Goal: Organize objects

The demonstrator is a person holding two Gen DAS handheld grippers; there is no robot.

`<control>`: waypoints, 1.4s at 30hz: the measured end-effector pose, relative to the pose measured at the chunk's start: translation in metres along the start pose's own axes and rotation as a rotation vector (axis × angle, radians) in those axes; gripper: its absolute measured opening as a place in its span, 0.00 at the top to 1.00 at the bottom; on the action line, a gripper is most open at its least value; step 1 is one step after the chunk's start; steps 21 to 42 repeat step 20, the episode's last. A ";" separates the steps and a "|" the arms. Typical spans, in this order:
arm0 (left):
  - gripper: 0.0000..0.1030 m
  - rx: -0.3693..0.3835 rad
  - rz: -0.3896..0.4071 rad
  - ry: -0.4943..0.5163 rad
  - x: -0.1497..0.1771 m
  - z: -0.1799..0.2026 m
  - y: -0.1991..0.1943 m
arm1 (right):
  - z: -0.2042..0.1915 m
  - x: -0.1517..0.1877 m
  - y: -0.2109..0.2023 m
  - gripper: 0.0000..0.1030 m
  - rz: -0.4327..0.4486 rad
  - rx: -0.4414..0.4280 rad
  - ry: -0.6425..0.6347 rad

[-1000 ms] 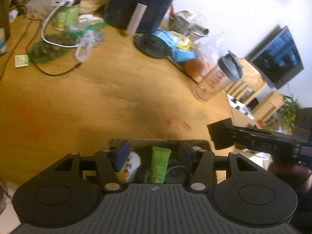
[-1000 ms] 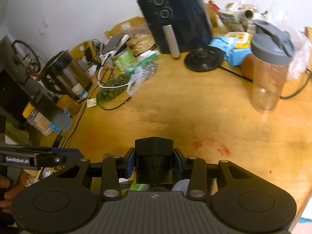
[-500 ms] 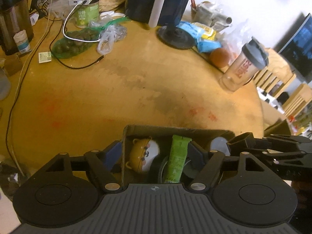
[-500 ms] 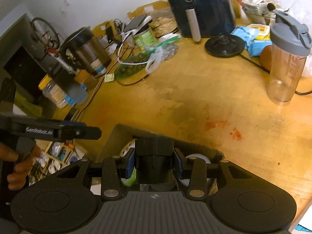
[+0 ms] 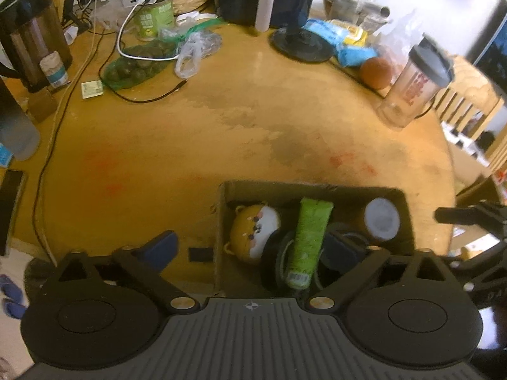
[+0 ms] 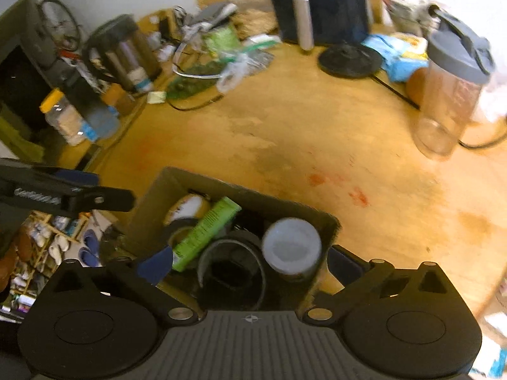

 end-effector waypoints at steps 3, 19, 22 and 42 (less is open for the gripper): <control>0.00 -0.028 0.000 0.026 0.003 0.002 0.000 | 0.002 0.003 0.001 0.00 -0.046 0.036 0.033; 0.00 -0.072 -0.214 0.079 0.026 -0.006 0.024 | 0.014 0.034 0.014 0.00 -0.254 0.194 0.172; 0.00 -0.073 -0.218 0.086 0.026 -0.007 0.025 | 0.014 0.035 0.015 0.00 -0.260 0.202 0.177; 0.00 -0.073 -0.218 0.086 0.026 -0.007 0.025 | 0.014 0.035 0.015 0.00 -0.260 0.202 0.177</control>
Point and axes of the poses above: each gripper's, at about its wrist camera, not at the fingertips, and y roughly the way its jaws point, z to its right, x to its underside, the point moved 1 cm from there along y, roughly the way its jaws point, and after that the axes turned 6 degrees about -y, right-handed, at the moved point
